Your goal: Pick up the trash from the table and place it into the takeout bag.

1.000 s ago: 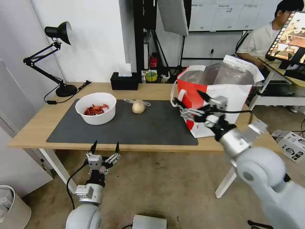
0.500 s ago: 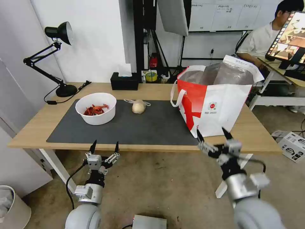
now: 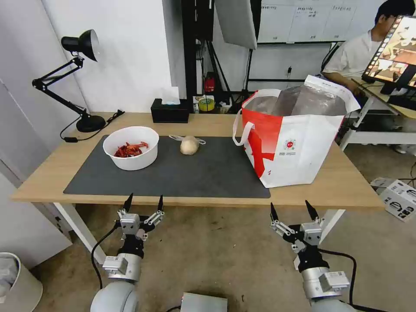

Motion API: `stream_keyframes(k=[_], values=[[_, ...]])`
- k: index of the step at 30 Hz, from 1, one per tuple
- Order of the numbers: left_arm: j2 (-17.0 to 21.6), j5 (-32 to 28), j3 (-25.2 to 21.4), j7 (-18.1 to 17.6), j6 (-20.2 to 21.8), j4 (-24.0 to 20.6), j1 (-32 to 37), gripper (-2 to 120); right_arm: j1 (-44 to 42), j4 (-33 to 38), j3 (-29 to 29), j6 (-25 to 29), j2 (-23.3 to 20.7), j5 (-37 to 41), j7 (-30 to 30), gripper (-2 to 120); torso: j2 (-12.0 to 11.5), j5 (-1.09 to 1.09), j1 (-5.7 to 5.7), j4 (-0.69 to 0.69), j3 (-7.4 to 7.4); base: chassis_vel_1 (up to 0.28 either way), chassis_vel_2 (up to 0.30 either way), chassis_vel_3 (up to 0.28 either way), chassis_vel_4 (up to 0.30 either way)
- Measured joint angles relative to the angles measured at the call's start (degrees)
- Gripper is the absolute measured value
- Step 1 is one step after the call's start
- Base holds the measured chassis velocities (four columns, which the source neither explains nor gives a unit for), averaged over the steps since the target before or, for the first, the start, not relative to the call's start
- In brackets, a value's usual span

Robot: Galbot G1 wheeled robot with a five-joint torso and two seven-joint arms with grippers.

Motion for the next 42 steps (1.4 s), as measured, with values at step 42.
stream_keyframes(k=[42], values=[[-0.6,0.5,-0.7,0.0,-3.0,2.3,1.8,100,1.6,-3.3,-1.9,0.0,1.5,-0.8,0.8,100,0.0,0.0,0.0,0.0,0.0,0.0,0.0,0.0,0.0]])
